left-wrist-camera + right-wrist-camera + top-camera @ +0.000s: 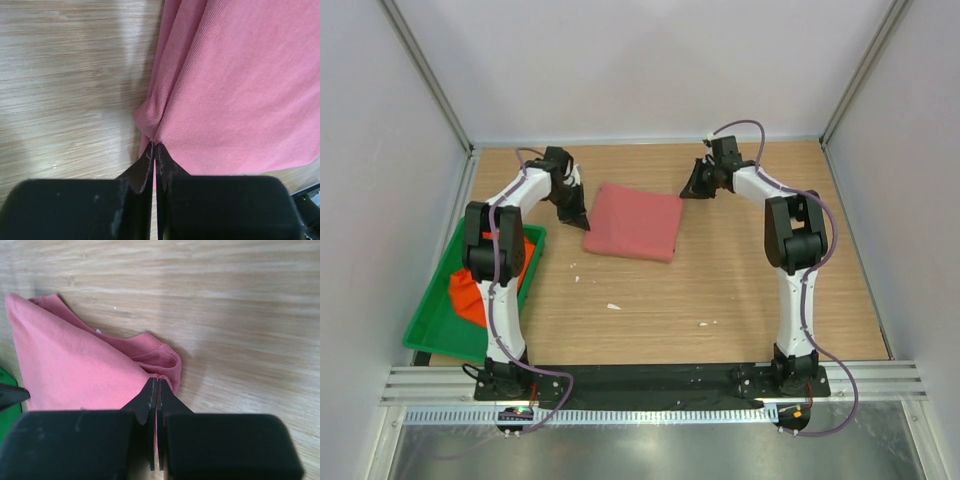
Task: Fold and stack the t-shirts
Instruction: Fold the tshirt
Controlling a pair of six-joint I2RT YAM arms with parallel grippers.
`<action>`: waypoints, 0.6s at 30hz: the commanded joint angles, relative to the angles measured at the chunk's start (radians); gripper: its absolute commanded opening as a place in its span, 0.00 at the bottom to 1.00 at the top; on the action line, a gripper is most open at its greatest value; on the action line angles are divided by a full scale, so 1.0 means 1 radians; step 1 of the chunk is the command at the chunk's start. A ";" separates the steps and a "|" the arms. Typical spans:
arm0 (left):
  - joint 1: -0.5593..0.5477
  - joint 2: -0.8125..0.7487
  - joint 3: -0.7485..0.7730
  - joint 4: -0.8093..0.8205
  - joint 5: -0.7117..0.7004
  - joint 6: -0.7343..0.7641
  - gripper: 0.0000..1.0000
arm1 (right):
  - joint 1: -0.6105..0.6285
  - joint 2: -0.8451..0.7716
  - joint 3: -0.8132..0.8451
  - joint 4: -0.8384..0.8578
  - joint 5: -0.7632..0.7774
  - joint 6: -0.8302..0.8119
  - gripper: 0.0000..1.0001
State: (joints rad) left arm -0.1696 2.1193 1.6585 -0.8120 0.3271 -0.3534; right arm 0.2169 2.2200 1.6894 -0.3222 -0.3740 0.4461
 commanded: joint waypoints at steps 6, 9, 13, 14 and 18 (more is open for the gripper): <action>0.012 -0.044 -0.031 -0.058 -0.056 0.016 0.08 | 0.001 0.015 0.067 0.029 0.067 0.006 0.02; 0.012 -0.059 -0.016 -0.072 -0.048 0.008 0.39 | 0.001 0.038 0.108 -0.007 0.055 -0.012 0.08; 0.012 -0.114 0.010 -0.053 -0.022 -0.031 0.58 | 0.002 0.026 0.159 -0.070 0.081 -0.067 0.51; 0.012 -0.131 0.023 -0.052 -0.011 -0.048 0.60 | 0.002 -0.003 0.155 -0.078 0.102 -0.087 0.57; 0.010 -0.176 0.012 -0.024 0.062 -0.096 0.61 | 0.002 -0.089 0.080 -0.026 0.057 -0.161 0.83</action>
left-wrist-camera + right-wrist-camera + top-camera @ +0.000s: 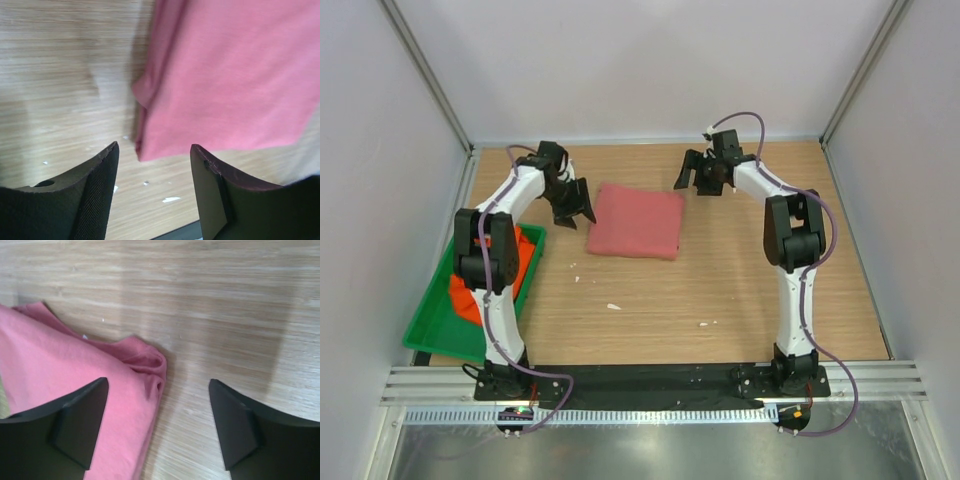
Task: Fold and stack the t-shirts
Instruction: Fold the tshirt, then neatly place the folded tshirt to the corner
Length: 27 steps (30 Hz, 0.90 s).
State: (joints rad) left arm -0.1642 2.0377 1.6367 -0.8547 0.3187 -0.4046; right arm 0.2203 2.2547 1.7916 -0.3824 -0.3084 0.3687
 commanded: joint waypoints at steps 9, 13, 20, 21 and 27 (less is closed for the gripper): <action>-0.004 -0.195 -0.060 0.057 0.141 -0.071 0.60 | -0.006 -0.084 -0.038 0.060 -0.193 -0.237 0.97; -0.015 -0.197 -0.049 0.075 0.160 -0.073 0.60 | -0.006 -0.133 -0.113 0.109 -0.141 -0.157 1.00; -0.155 -0.181 0.017 0.074 0.080 -0.059 0.68 | -0.006 -0.299 -0.293 0.169 -0.130 -0.007 1.00; -0.167 -0.186 0.017 0.074 0.074 -0.059 0.68 | -0.006 -0.320 -0.311 0.184 -0.144 0.002 1.00; -0.201 -0.241 -0.021 0.068 0.060 -0.097 0.65 | -0.009 -0.323 -0.452 0.287 -0.163 0.047 0.92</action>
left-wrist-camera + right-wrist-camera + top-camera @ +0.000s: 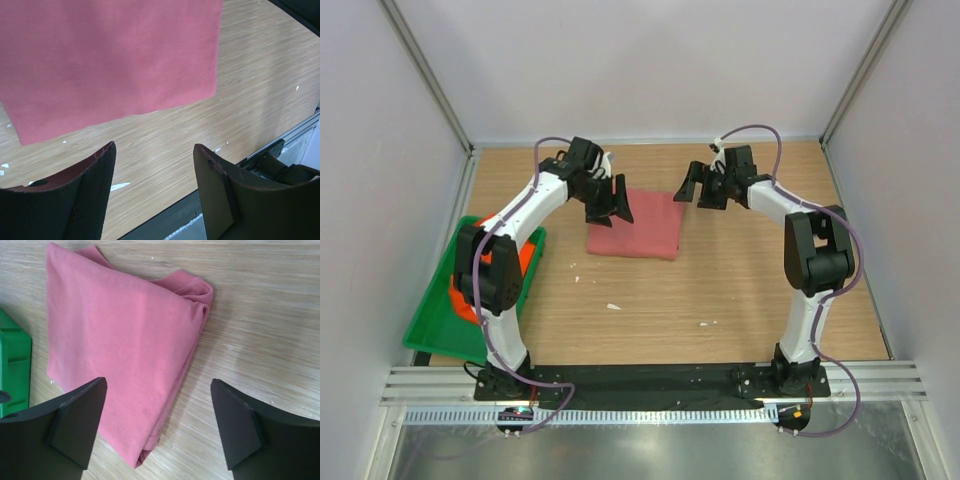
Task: Fold and stack the t-shirts
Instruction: Neatly place the folded tshirt to the corner
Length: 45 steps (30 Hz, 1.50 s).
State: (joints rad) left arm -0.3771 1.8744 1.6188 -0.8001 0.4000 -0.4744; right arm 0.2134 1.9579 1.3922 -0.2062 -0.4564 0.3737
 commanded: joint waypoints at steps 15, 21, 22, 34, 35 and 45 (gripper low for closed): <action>-0.005 -0.308 -0.249 0.019 -0.096 -0.052 0.63 | -0.002 0.168 0.039 0.248 -0.060 0.068 0.66; -0.005 -0.328 -0.260 0.007 -0.109 -0.050 0.63 | -0.002 0.243 0.129 0.231 -0.073 0.090 0.61; -0.003 -0.330 -0.261 0.007 -0.107 -0.050 0.63 | 0.000 0.248 0.139 0.226 -0.076 0.102 0.61; -0.003 -0.316 -0.255 0.033 -0.089 -0.055 0.64 | 0.044 0.338 0.249 0.093 -0.090 0.113 0.43; -0.003 -0.316 -0.257 0.035 -0.087 -0.055 0.64 | 0.046 0.348 0.258 0.073 -0.090 0.107 0.39; 0.006 -0.377 -0.300 0.033 -0.095 -0.078 0.64 | 0.049 0.314 0.303 0.011 -0.068 0.137 0.04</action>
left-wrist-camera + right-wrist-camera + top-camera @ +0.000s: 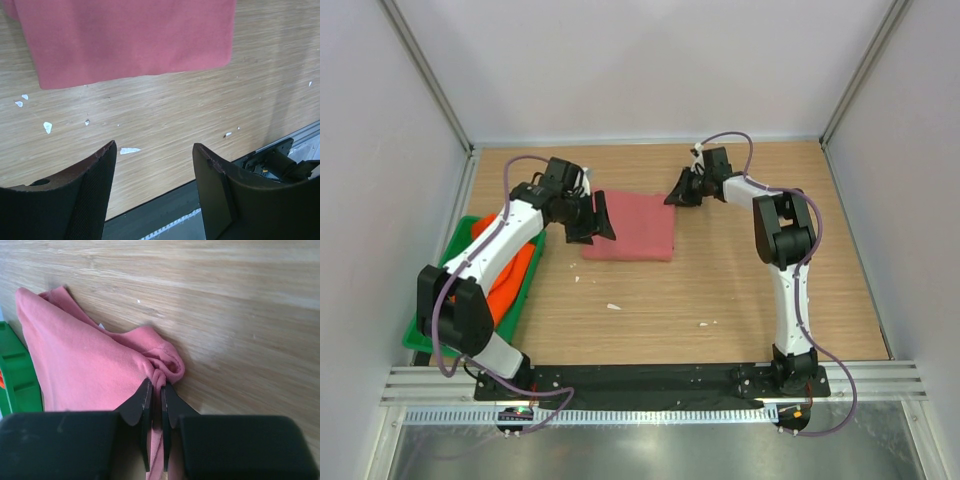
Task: Fold and stack the t-shirts
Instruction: Neatly place the folded tshirt to the corner
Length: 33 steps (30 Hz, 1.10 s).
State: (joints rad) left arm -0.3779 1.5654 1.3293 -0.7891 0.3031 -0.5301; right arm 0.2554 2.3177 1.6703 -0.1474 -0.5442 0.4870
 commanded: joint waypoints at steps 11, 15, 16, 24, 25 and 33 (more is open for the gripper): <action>0.007 -0.286 -0.177 0.034 -0.001 -0.120 0.63 | -0.054 -0.417 -0.363 -0.213 0.345 0.199 0.02; 0.007 -0.379 -0.220 0.013 -0.005 -0.140 0.63 | -0.119 -0.535 -0.492 -0.270 0.429 0.219 0.02; 0.007 -0.407 -0.226 0.002 -0.004 -0.142 0.63 | -0.134 -0.564 -0.524 -0.285 0.449 0.225 0.02; 0.007 -0.462 -0.251 -0.007 0.024 -0.111 0.63 | -0.378 -0.897 -0.787 -0.417 0.532 0.187 0.02; 0.007 -0.462 -0.252 -0.004 0.039 -0.105 0.63 | -0.428 -0.926 -0.799 -0.461 0.536 0.165 0.02; 0.004 -0.475 -0.285 0.046 0.140 -0.099 0.62 | -0.643 -1.075 -0.814 -0.655 0.694 0.023 0.02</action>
State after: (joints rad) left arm -0.3771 1.1145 1.0550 -0.7891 0.3687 -0.6449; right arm -0.3359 1.2716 0.8379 -0.6956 0.0269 0.6052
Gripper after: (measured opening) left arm 0.626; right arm 0.131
